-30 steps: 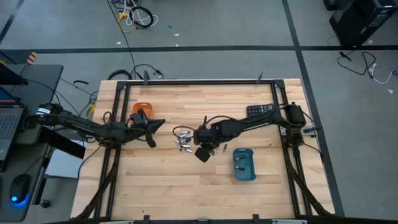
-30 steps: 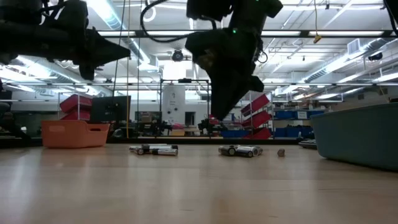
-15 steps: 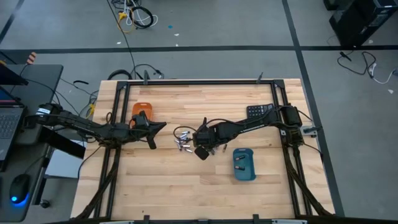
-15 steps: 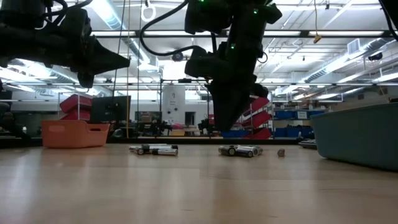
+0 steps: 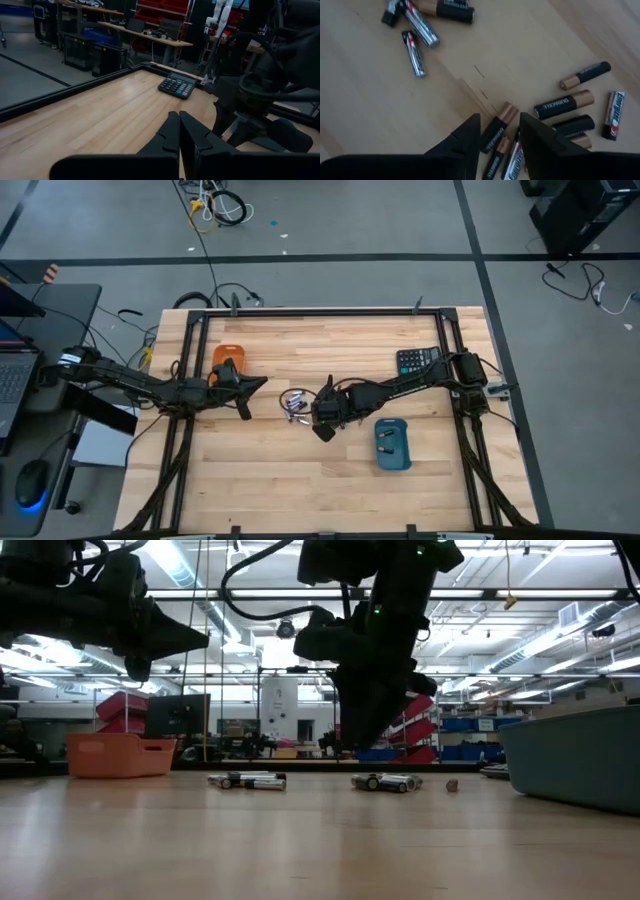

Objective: Sort batteries
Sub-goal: Put the black battery into the blue bin

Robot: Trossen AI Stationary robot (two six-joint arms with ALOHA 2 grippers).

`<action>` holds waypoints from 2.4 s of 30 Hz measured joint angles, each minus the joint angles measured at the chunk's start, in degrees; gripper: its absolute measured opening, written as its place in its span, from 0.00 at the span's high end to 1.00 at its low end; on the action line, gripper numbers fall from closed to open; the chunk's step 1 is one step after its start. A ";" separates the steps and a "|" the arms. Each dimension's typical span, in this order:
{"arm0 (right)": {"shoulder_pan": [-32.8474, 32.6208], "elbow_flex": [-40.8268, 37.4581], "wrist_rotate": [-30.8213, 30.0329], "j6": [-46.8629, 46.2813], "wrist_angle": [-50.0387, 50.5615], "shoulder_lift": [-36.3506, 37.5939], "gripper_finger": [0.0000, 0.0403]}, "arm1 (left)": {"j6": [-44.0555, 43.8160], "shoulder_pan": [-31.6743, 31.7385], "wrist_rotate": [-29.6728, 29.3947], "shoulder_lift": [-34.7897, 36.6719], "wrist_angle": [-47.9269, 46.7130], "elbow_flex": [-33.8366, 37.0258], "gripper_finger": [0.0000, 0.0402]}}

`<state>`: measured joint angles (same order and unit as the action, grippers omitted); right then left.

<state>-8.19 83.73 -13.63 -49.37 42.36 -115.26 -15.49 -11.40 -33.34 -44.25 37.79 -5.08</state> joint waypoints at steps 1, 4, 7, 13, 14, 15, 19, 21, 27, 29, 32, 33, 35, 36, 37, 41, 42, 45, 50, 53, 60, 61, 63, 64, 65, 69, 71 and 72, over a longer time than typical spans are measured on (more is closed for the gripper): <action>0.00 -0.42 -0.19 -0.18 -0.48 0.00 0.70 | 0.01 0.00 0.00 0.00 0.08 0.00 1.00; 0.02 -0.66 -0.27 -0.61 -0.30 -0.03 0.69 | 0.03 0.00 -0.01 0.02 0.62 0.00 1.00; 0.00 -1.27 -0.28 -0.61 -1.70 0.02 0.70 | 0.09 0.00 -0.02 0.02 1.87 0.00 1.00; 0.01 -2.15 -0.45 -0.78 -3.11 0.02 0.69 | 0.18 0.00 -0.02 0.04 2.11 0.00 1.00; 0.02 -2.58 -0.45 -1.06 -3.49 0.02 0.69 | 0.18 0.00 -0.02 0.04 2.11 0.00 1.00; 0.03 -2.85 -0.45 -1.25 -3.43 -0.01 0.70 | 0.18 0.00 -0.02 0.04 2.13 0.00 1.00; 0.07 -2.78 -0.54 -1.28 -3.90 0.00 0.70 | 0.23 0.01 -0.04 0.05 3.18 0.00 1.00; 0.07 -2.80 -1.78 -1.66 -3.73 0.00 0.70 | 0.44 0.02 -0.05 0.11 4.29 -0.02 1.00; 0.07 -3.13 -2.17 -2.74 -3.98 0.00 0.70 | 3.35 0.02 -0.07 0.11 8.84 -0.02 1.00; 0.07 -3.42 -2.18 -3.28 -3.68 0.00 0.70 | 4.46 0.02 -0.07 0.11 9.72 -0.04 1.00; 0.07 -4.35 -2.14 -3.44 -4.15 0.00 0.70 | 4.93 0.02 -0.07 0.11 10.46 -0.04 1.00; 0.07 -4.96 -2.11 -3.51 -5.01 0.02 0.70 | 4.93 0.02 -0.07 0.11 10.51 -0.04 1.00; 0.07 -6.35 -1.94 -3.74 -6.05 0.02 0.70 | 4.94 0.02 -0.07 0.11 10.51 -0.04 1.00; 0.07 -6.89 -1.82 -4.02 -6.63 0.02 0.70 | 4.95 0.02 -0.07 0.11 10.50 -0.04 1.00; 0.09 -7.21 -1.61 -4.24 -7.16 0.02 0.70 | 4.95 0.02 -0.07 0.11 10.52 -0.04 1.00; 0.13 -8.47 -1.46 -4.50 -8.12 0.02 0.70 | 4.95 0.02 -0.07 0.11 10.50 -0.04 1.00; 0.14 -8.51 -1.42 -4.50 -8.09 0.02 0.70 | 4.95 0.02 -0.07 0.11 10.50 -0.04 1.00; 0.15 -8.51 -1.39 -4.50 -8.58 0.02 0.70 | 4.95 0.02 -0.07 0.11 10.46 -0.04 1.00; 0.15 -8.49 -1.31 -4.48 -9.01 0.02 0.70 | 4.95 0.02 -0.07 0.11 10.41 -0.04 1.00; 0.15 -8.91 -1.29 -4.48 -9.91 0.02 0.70 | 4.95 0.03 -0.07 0.11 10.37 -0.04 1.00; 0.37 -12.16 -0.26 -4.48 -14.81 0.42 0.73 | 4.95 0.02 -0.07 0.11 10.24 -0.04 1.00; 0.37 -12.18 -0.30 -4.48 -14.86 0.42 0.74 | 4.95 0.04 -0.07 0.11 10.26 -0.04 1.00; 0.39 -12.25 -0.30 -3.99 -15.00 0.42 0.76 | 4.96 0.02 -0.07 0.11 10.24 -0.04 1.00; 0.39 -12.27 -0.28 -3.54 -15.07 0.40 0.77 | 4.95 0.02 -0.07 0.11 10.24 -0.04 1.00; 0.39 -12.27 -0.29 -3.20 -15.08 0.38 0.79 | 4.95 0.04 -0.07 0.11 10.24 -0.04 1.00; 0.44 -12.27 -0.23 -1.74 -15.11 0.32 0.87 | 4.95 0.02 -0.07 0.11 10.22 -0.04 1.00; 0.44 -12.27 -0.21 -1.13 -15.41 0.31 0.92 | 4.95 0.02 -0.07 0.11 10.24 -0.04 1.00; 0.44 -12.27 -0.19 -0.78 -15.64 0.31 0.94 | 4.97 0.02 -0.07 0.11 10.24 -0.04 1.00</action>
<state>-7.75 71.46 -13.83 -50.15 26.72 -114.96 -10.52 -11.38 -33.41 -44.14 48.03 -5.13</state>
